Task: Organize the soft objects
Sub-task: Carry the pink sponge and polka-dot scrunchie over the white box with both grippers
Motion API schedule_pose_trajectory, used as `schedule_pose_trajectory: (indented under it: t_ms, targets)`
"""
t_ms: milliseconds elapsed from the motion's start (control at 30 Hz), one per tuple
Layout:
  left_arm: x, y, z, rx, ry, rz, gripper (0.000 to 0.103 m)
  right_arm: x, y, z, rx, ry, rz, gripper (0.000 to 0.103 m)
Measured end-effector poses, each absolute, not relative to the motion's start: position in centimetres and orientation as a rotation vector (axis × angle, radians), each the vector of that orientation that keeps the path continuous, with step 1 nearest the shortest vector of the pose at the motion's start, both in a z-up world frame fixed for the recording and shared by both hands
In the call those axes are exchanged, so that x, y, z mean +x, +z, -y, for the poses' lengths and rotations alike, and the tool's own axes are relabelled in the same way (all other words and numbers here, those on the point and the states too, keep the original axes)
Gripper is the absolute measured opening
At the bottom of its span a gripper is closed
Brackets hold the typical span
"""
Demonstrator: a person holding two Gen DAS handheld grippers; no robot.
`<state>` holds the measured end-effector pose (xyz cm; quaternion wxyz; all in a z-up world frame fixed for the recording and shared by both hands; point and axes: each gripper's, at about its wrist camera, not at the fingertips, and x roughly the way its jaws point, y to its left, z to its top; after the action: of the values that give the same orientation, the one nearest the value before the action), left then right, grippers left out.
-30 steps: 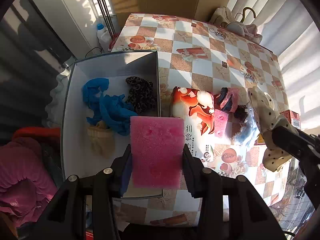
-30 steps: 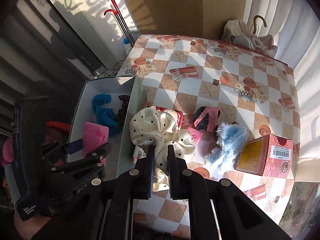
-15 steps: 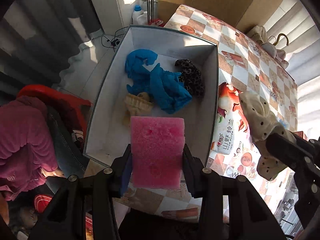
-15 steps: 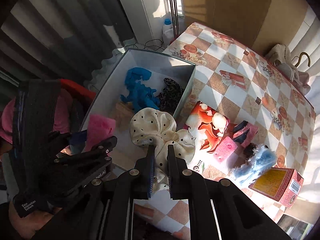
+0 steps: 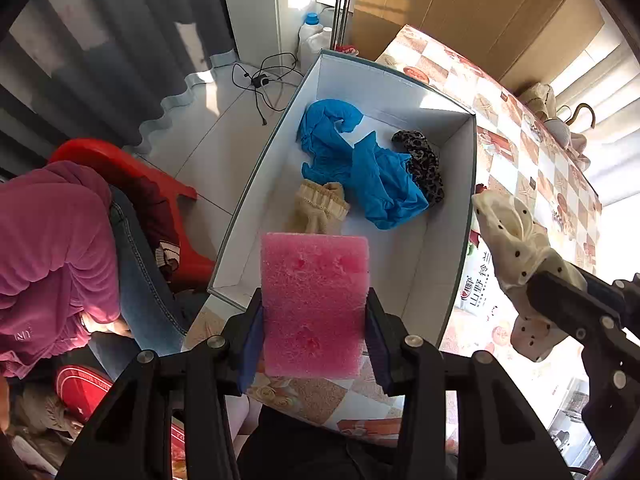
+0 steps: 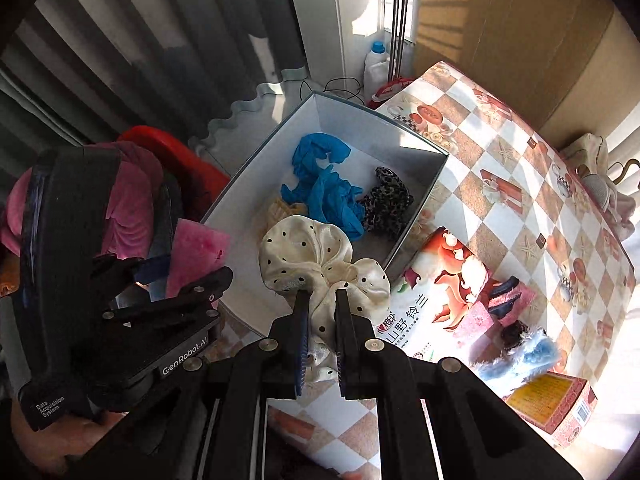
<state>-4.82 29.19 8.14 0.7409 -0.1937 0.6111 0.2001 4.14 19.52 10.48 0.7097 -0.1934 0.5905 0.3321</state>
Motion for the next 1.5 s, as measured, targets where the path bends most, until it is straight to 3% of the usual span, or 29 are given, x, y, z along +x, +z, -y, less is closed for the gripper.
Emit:
schedule_pose_trajectory:
  t_ms: [1167,1500]
  targets:
    - [-4.6,7.2,-29.2,-0.403,0.404,-1.358,0.049,4.9,10.2,-19.1,-0.387,0.683,-1.301,0.012]
    - [-6.2,5.6,-32.0,-0.575,0.407,-1.349,0.049,4.9,10.0,-19.9,-0.404,0.716,-1.281,0.012]
